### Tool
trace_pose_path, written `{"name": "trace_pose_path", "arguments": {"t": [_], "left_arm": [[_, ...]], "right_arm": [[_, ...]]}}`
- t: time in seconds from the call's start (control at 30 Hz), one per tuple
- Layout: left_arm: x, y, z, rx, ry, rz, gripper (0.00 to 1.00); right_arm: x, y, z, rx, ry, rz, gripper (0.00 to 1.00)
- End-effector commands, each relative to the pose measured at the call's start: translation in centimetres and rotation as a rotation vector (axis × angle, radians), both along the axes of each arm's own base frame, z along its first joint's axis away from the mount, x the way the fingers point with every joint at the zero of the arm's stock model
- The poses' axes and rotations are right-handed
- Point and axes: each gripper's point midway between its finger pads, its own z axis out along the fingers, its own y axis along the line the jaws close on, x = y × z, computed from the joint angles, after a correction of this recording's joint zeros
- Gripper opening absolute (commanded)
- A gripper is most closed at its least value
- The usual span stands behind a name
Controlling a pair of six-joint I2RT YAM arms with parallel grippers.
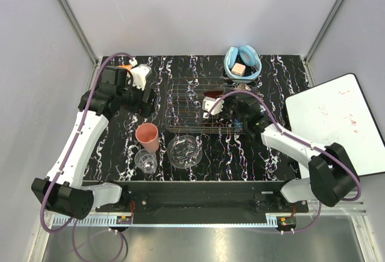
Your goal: Load the mixed dishes into the dish rack
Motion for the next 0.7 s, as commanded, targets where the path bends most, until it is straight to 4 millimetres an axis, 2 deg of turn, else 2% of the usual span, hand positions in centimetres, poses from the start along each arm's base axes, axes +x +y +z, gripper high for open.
{"name": "trace_pose_path", "arguments": {"t": [0.0,0.17,0.5,0.67], "left_arm": [[0.9,-0.6,0.4,-0.042,-0.029,-0.001,0.99],[0.9,-0.6,0.2,-0.047,-0.025,0.001,0.99],[0.7,-0.2,0.8,-0.044,-0.048,-0.002,0.99],[0.6,0.0,1.0,-0.04,-0.056,0.0,0.99]], "right_arm": [[0.1,-0.2,7.1,0.014,-0.183,0.014,0.0],[0.2,-0.2,5.9,0.004,-0.153,0.009,0.0],[2.4,-0.4,0.0,0.029,-0.03,-0.024,0.0],[3.4,-0.7,-1.1,0.053,-0.007,-0.044,0.0]]}}
